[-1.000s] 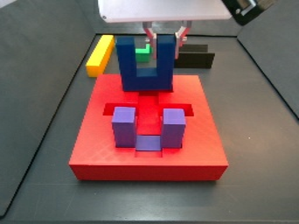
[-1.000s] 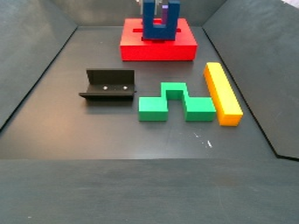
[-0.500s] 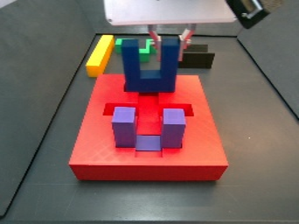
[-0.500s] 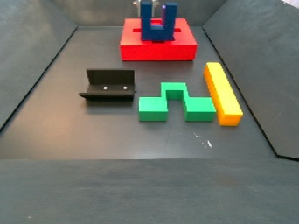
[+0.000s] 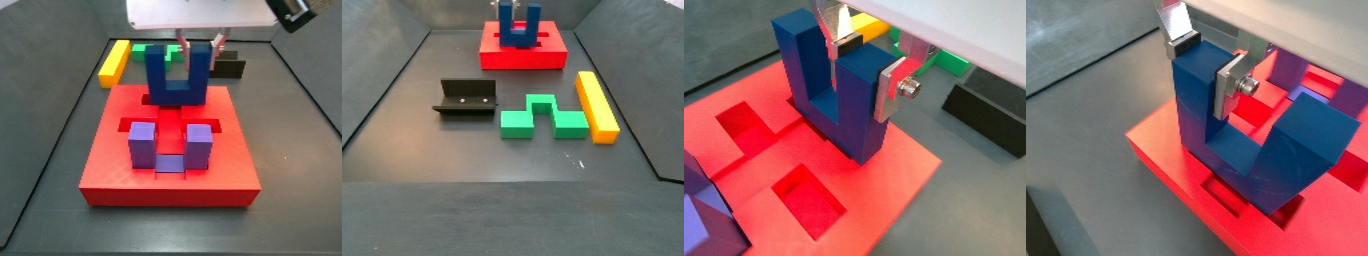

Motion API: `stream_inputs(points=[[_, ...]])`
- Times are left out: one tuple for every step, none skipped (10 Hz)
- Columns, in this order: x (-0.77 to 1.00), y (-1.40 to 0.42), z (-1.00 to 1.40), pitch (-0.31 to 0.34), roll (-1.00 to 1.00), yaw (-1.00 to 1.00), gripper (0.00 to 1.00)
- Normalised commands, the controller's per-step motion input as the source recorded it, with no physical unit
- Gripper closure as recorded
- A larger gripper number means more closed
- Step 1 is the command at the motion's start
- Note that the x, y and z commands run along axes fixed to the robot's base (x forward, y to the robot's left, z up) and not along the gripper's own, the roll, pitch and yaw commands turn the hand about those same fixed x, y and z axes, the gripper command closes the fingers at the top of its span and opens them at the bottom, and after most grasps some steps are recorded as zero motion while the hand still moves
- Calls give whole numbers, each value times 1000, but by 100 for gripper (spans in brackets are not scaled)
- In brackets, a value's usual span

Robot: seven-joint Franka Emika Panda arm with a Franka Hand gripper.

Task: Pick up the blue object. Move up. Move to above the board. Insert the blue object.
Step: Insert the blue object.

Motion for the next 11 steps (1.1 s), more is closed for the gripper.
stream_inputs(points=[[-283,-31,-23,-47,0,-80,100],[-11,0,-49,-6,-13,0,100],[0,0,-149,0,0,0,100],[43,0,-306,-21,-34,0,100],[57,0,-383,-56,-30,0,100],[43,0,-489,-30,-59,0,100],[0,0,-623,-20,0,0,100],[-23,0,-666,-14,4,0,100],[-37,0,-714,-11,74,11,100],[-57,0,-771,-6,127,6,100],[-74,-11,-763,0,134,0,100]])
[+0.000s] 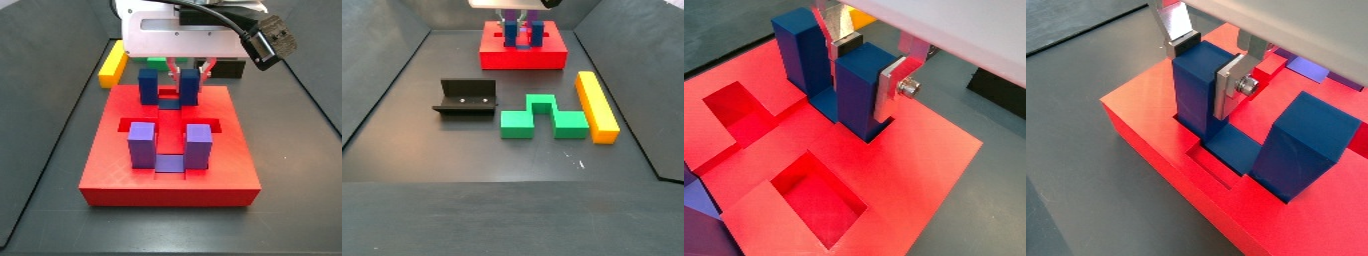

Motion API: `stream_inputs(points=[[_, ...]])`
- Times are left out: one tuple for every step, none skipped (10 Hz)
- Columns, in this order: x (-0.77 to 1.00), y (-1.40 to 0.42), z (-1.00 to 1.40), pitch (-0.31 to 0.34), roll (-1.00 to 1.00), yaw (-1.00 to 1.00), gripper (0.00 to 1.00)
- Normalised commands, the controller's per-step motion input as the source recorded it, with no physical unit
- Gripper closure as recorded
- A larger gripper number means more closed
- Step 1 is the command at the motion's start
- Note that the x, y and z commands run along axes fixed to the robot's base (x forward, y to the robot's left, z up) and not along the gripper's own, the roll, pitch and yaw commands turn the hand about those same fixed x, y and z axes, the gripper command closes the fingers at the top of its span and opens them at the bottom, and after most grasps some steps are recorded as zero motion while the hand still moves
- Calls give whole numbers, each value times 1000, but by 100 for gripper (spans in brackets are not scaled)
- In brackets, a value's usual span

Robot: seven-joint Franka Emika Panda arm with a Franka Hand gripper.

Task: Pick up the blue object. Move up. Move to above the board. Insert the blue object.
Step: Insert the blue object.

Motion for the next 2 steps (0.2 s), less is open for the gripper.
stream_inputs(points=[[0,0,-331,0,0,0,100],[0,0,0,0,0,0,100]])
